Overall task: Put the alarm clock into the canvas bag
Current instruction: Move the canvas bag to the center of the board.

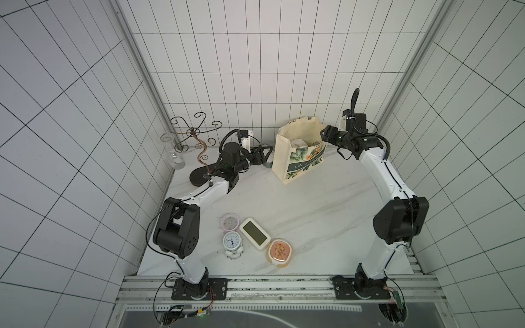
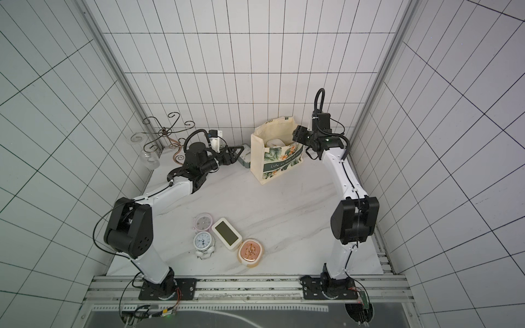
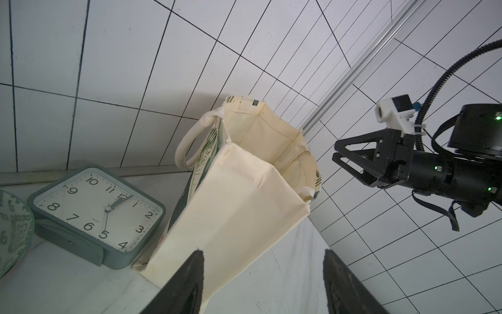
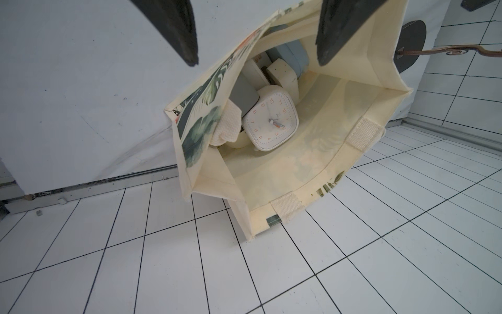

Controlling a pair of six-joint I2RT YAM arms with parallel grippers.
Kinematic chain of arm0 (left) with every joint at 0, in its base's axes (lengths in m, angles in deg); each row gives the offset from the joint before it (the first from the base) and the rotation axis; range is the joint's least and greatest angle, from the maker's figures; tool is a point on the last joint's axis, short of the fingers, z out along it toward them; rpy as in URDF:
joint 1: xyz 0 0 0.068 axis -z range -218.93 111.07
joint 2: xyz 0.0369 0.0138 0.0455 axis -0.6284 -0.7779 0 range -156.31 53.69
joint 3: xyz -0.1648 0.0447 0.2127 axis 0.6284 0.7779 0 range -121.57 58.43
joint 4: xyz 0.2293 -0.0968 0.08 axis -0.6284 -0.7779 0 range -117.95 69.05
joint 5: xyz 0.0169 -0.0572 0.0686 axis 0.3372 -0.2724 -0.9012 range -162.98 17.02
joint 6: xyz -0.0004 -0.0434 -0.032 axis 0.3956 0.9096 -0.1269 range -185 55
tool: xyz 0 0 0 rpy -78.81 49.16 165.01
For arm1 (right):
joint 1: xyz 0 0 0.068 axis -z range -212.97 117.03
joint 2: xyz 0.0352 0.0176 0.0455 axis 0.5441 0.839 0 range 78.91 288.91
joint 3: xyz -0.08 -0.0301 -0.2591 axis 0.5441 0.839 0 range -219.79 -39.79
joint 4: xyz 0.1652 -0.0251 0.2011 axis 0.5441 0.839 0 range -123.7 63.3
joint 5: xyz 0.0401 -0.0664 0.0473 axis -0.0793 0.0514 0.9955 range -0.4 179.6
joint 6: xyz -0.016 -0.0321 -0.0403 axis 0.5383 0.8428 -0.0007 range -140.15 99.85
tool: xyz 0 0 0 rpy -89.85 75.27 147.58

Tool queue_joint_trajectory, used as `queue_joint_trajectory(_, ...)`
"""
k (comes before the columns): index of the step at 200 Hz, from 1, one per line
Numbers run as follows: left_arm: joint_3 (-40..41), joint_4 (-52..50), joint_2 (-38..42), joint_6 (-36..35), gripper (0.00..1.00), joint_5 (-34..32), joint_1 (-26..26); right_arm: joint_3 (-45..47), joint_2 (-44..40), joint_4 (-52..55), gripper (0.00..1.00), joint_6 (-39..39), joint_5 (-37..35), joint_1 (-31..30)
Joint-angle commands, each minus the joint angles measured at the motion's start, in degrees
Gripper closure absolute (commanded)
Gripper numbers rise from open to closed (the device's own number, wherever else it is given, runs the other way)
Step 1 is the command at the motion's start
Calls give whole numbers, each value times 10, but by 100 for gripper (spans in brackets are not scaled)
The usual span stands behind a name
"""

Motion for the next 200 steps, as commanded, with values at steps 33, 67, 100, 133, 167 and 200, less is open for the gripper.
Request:
queue_joint_trajectory(33,3,0,19,-5,33,6,4,-27,59,-4,43,-33,-3,4)
queue_joint_trajectory(67,2,-1,18,-5,32,6,6,-36,83,2,58,-32,3,5)
queue_joint_trajectory(100,1,-3,16,-5,33,4,7,-20,57,3,100,-20,-30,7)
queue_joint_trajectory(133,-3,-11,12,-10,33,-1,17,-23,29,10,100,0,-31,33)
queue_joint_trajectory(167,-12,-35,12,-29,33,-13,27,-31,22,31,100,29,-8,82)
queue_joint_trajectory(200,-19,-53,5,-38,33,-20,28,-30,27,45,100,53,22,131)
